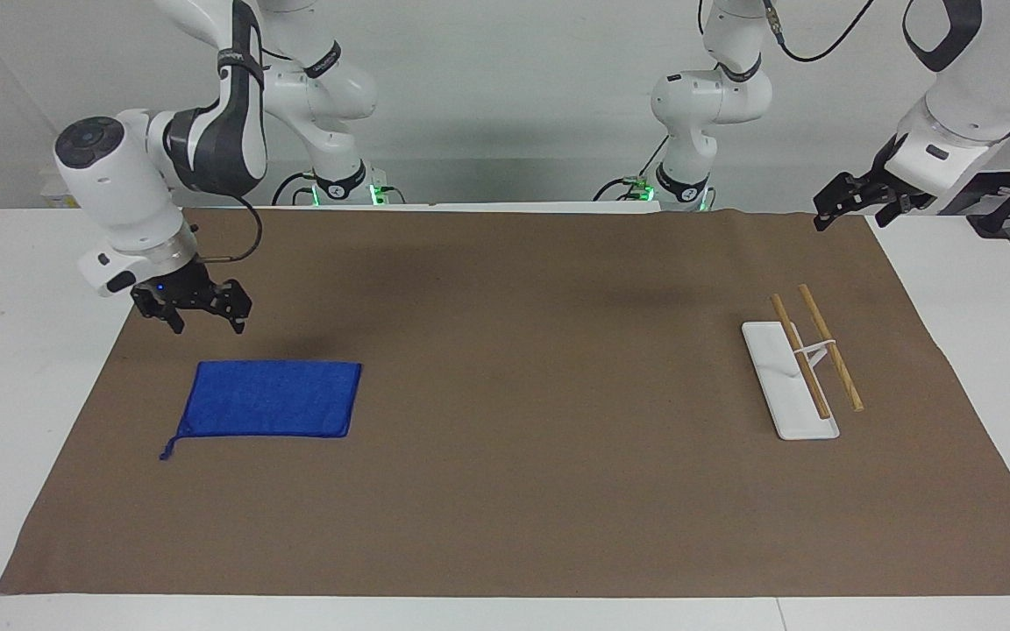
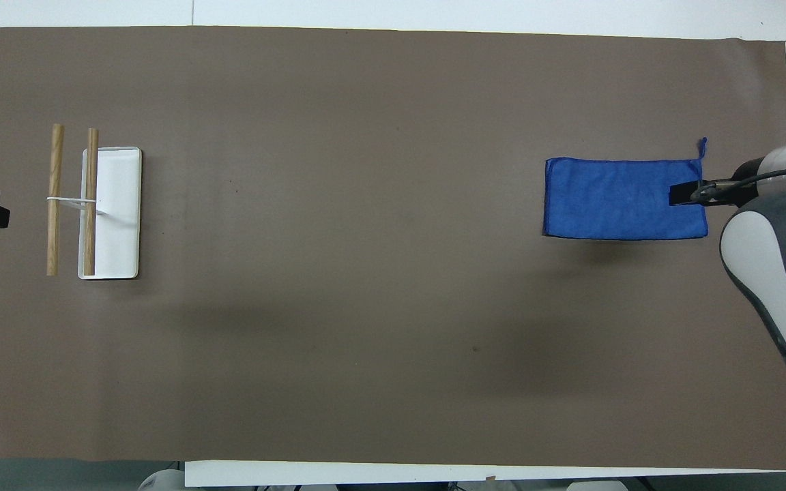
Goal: Right arm passes towel to left arm to hang
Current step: 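Lower the right gripper onto the blue towel edge and close it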
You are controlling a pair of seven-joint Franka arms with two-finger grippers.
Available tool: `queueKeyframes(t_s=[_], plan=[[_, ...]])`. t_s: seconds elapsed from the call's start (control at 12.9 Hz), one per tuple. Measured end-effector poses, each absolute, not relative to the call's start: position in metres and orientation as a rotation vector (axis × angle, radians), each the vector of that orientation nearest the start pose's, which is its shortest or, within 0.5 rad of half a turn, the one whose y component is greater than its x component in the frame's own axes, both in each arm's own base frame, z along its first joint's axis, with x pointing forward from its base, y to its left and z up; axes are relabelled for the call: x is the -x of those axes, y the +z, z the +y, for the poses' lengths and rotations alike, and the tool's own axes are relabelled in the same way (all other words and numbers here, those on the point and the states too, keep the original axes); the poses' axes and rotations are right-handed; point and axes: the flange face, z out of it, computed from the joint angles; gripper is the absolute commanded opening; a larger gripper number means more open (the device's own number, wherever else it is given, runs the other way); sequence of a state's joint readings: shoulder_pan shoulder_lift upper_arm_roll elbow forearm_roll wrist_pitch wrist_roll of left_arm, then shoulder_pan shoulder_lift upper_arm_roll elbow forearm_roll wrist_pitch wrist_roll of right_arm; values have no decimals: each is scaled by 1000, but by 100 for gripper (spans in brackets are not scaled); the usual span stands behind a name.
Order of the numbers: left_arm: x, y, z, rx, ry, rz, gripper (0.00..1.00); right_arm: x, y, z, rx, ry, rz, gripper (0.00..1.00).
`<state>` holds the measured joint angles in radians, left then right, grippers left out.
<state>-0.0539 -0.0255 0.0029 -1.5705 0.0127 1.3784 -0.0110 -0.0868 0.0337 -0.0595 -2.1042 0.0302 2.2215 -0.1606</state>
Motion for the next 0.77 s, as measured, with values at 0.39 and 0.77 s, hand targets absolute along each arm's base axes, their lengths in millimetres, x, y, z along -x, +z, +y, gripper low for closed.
queueKeyframes(t_s=[0.39, 0.77], plan=[[-525, 623, -25, 3113, 259, 60, 100, -564, 347, -89, 3134, -145, -97, 95], [-525, 623, -25, 3113, 259, 60, 100, -570, 292, -99, 3140, -117, -138, 75]])
